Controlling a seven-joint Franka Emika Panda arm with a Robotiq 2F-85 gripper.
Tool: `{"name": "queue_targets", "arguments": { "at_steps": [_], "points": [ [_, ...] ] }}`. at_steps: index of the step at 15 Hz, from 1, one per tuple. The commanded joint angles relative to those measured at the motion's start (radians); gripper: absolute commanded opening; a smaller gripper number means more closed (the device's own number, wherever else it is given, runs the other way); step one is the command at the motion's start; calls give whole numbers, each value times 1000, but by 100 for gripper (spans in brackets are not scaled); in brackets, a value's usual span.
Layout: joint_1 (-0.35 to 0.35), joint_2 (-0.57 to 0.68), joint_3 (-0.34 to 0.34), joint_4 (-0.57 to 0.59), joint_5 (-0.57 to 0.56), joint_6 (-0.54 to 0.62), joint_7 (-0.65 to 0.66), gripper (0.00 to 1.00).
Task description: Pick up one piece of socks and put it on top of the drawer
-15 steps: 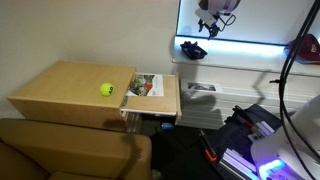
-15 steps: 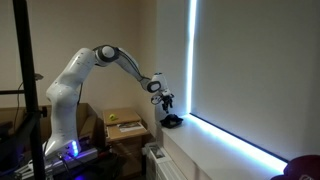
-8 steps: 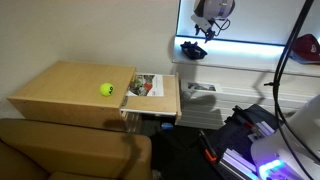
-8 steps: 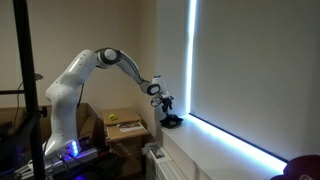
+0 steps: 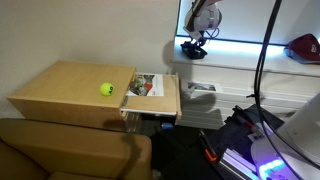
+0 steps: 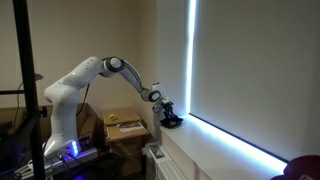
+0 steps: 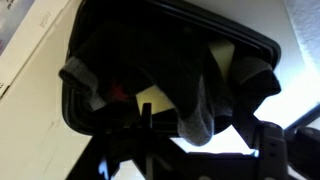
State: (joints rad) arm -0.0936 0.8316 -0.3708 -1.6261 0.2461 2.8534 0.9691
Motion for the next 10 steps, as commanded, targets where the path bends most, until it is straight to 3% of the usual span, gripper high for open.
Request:
{"name": "queue_targets", "arguments": {
  "at_steps": [1, 8, 10],
  "points": [
    [-14, 62, -25, 92, -14, -65, 43, 53],
    [-58, 74, 26, 202, 0, -238, 89, 2],
    [-88, 64, 52, 237, 15, -320, 110, 0]
  ]
}}
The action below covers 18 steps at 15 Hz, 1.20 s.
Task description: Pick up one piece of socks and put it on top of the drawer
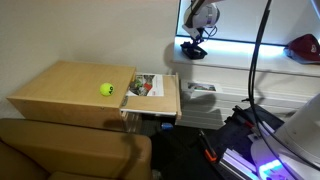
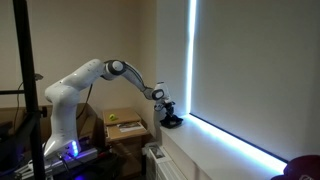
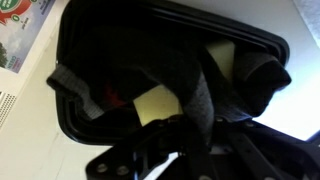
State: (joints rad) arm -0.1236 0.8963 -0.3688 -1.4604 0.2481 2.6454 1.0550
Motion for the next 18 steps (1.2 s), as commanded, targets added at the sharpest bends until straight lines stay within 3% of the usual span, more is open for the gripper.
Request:
{"name": "queue_targets", "arguments": {
  "at_steps": [1, 6, 10, 15, 18],
  "points": [
    [-75, -7, 62, 94, 22, -162, 40, 0],
    [-211, -129, 149, 143, 126, -354, 25, 1],
    [-267, -287, 145, 114, 204, -443, -21, 1],
    [-331, -483, 134, 80, 189, -835, -205, 1],
    [-313, -586, 130, -9, 155, -986, -285, 1]
  ]
}}
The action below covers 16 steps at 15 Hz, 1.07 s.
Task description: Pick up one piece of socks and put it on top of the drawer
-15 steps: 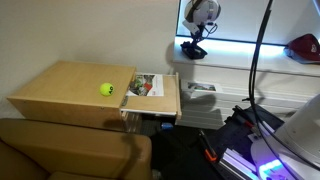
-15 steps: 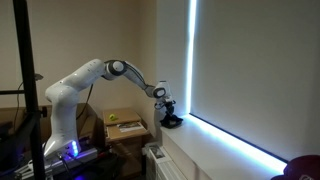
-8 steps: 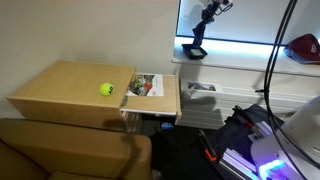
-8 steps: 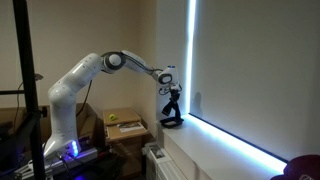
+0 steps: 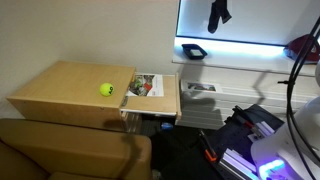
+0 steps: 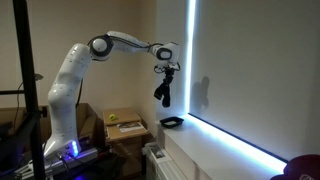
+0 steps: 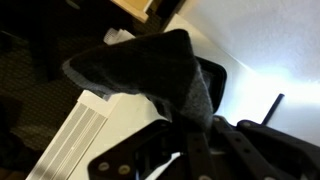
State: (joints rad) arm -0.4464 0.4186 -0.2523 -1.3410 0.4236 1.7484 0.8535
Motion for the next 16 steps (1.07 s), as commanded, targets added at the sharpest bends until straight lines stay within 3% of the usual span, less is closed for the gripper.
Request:
{"name": "queue_targets", "arguments": {
  "at_steps": [1, 6, 7, 9, 12, 16],
  "points": [
    [20, -140, 15, -165, -35, -125, -109, 1],
    [165, -318, 45, -432, -122, -77, -237, 1],
    [137, -220, 12, -285, -89, -138, -191, 6],
    [185, -268, 27, -358, -111, -117, -197, 6],
    [190, -290, 27, -389, -116, -105, -209, 1],
    [297, -328, 110, -472, -146, -86, -258, 1]
  ]
}}
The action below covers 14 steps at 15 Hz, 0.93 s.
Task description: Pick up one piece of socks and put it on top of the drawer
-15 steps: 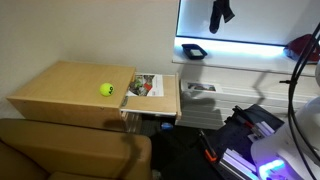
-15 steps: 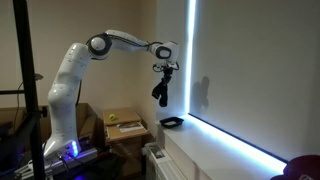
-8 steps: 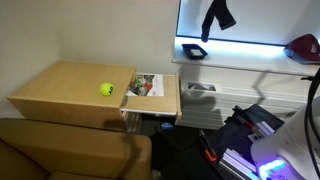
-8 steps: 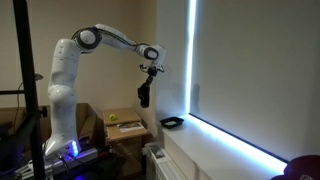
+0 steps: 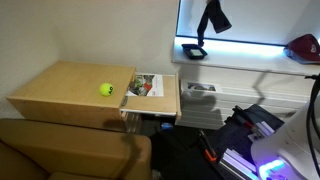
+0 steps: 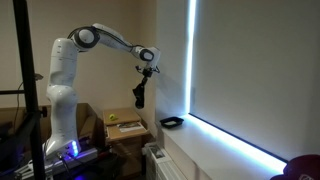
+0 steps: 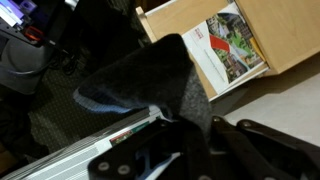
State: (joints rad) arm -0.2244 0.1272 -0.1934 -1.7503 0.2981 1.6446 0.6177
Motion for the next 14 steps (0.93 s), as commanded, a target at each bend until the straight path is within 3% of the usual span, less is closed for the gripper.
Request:
{"name": "queue_targets", "arguments": {
  "at_steps": [1, 4, 6, 7, 8, 11, 14],
  "points": [
    [104, -32, 75, -66, -14, 17, -28, 1],
    [212, 2, 157, -36, -39, 87, -12, 1],
    [250, -70, 187, -134, -42, 194, -53, 1],
    [236, -5, 172, -47, -32, 117, -6, 1],
    [253, -8, 184, -55, -33, 132, 6, 6],
    [249, -8, 176, -54, -33, 130, 10, 6],
    [261, 76, 188, -58, -59, 131, -29, 1]
  ]
}}
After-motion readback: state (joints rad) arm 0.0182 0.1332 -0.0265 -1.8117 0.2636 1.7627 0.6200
